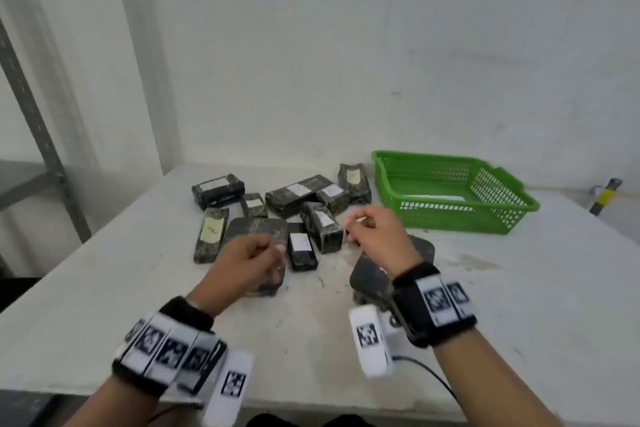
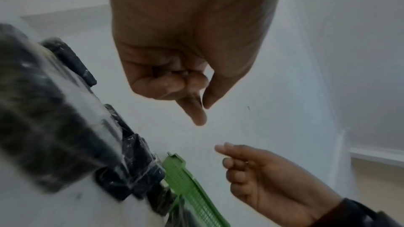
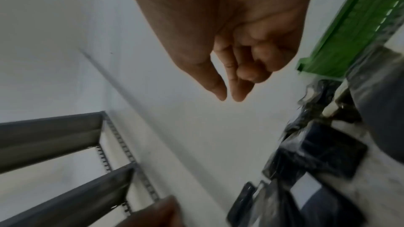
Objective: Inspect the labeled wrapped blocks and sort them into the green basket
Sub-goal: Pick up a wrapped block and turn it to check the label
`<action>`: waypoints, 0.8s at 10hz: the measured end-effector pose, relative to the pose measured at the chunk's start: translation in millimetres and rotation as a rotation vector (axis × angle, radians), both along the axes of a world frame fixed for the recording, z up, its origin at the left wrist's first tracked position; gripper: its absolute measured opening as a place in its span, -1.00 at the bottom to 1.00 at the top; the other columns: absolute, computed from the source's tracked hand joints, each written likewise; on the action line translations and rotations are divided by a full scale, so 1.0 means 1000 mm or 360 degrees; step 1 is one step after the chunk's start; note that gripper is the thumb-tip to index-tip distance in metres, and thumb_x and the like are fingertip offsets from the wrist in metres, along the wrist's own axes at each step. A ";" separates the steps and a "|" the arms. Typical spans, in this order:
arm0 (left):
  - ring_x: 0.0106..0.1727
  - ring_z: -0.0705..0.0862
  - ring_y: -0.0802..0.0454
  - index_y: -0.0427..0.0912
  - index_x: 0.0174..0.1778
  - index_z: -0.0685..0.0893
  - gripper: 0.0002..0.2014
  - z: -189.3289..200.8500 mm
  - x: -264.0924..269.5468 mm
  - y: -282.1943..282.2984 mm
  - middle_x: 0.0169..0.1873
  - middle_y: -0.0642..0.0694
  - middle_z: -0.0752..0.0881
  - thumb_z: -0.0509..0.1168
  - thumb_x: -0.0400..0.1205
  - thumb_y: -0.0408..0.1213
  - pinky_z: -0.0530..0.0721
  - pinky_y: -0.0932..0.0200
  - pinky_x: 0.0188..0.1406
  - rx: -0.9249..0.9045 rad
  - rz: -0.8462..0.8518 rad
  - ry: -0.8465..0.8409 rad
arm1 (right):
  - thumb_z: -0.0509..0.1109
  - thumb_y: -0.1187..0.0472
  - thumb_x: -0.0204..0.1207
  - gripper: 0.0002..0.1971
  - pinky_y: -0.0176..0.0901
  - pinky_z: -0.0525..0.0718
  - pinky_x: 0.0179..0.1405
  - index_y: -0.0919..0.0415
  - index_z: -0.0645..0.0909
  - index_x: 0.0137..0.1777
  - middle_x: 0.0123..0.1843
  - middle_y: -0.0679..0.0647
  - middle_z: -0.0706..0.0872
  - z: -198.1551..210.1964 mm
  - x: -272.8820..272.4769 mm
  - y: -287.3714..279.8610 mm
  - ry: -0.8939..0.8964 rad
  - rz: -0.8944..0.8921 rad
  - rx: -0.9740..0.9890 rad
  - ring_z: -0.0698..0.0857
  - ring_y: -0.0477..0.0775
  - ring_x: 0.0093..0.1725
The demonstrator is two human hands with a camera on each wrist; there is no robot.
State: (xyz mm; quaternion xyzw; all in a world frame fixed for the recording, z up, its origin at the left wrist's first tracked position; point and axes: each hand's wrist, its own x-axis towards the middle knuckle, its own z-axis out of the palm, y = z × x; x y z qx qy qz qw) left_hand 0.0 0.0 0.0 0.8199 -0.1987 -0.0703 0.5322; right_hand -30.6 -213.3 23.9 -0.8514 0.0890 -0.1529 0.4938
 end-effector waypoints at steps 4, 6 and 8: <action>-0.45 0.68 0.09 -0.36 -0.12 0.64 -0.89 0.020 0.166 -0.086 -0.43 -0.21 0.65 0.29 0.69 -0.41 0.69 0.29 -0.47 0.0249 0.0147 0.0312 | 0.49 0.28 0.53 -0.58 -0.21 0.74 -0.46 0.46 0.57 0.33 0.19 0.34 0.72 -0.019 0.110 -0.031 0.0809 -0.0037 0.0076 0.72 0.15 -0.20; -0.10 0.81 -0.23 -0.33 -0.25 0.56 -0.81 0.002 0.197 -0.112 -0.54 -0.18 0.67 0.35 0.67 -0.38 0.73 -0.14 0.12 0.0535 0.0079 0.0464 | 0.52 0.20 0.54 -0.72 -0.29 0.69 -0.14 0.36 0.65 0.14 0.07 0.19 0.73 -0.029 0.121 -0.032 0.0994 0.0122 -0.0285 0.75 0.13 -0.05; -0.17 0.74 -0.18 -0.33 -0.20 0.63 -0.88 0.003 0.205 -0.112 -0.31 -0.25 0.68 0.41 0.60 -0.39 0.78 -0.17 0.11 0.0656 0.0032 0.0350 | 0.57 0.39 0.44 -0.65 -0.16 0.80 -0.28 0.50 0.66 0.20 -0.15 0.23 0.75 -0.042 0.128 -0.040 0.0855 0.0119 0.0172 0.76 0.12 -0.26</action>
